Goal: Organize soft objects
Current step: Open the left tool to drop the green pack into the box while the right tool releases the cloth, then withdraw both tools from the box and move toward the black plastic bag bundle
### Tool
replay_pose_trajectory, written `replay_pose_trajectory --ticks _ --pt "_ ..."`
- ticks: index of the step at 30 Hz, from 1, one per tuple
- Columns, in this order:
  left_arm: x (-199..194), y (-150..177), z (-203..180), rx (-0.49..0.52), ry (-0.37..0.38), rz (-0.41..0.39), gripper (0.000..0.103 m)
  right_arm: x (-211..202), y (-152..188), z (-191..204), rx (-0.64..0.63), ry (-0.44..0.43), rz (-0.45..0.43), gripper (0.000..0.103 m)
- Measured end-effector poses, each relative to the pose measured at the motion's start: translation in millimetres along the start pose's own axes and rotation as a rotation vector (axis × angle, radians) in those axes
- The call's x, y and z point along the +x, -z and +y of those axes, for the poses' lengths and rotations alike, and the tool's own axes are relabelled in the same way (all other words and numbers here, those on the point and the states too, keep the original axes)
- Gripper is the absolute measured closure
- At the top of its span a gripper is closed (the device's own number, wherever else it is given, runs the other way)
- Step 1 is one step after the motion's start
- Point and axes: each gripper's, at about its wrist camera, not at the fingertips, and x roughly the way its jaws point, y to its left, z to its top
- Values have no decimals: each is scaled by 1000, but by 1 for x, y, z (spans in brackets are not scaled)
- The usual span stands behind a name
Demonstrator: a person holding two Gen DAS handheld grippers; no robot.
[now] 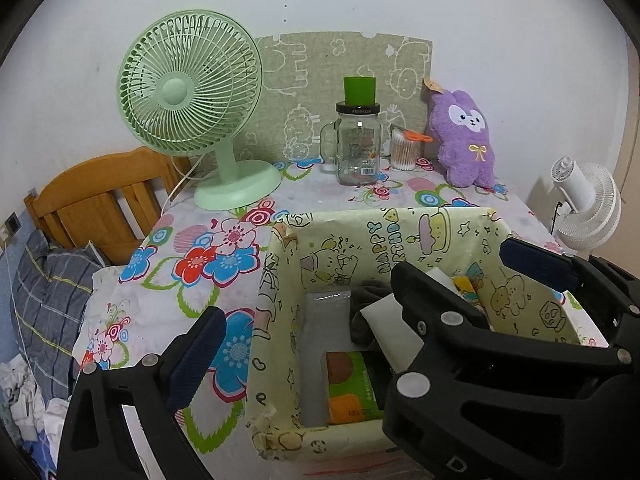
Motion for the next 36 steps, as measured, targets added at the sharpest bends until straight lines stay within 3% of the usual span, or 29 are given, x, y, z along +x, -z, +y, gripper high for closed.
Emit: replay_pose_trajectory --ticks 36 --pt "-96 9 -30 28 12 -164 0 -115 13 -5 27 104 -164 10"
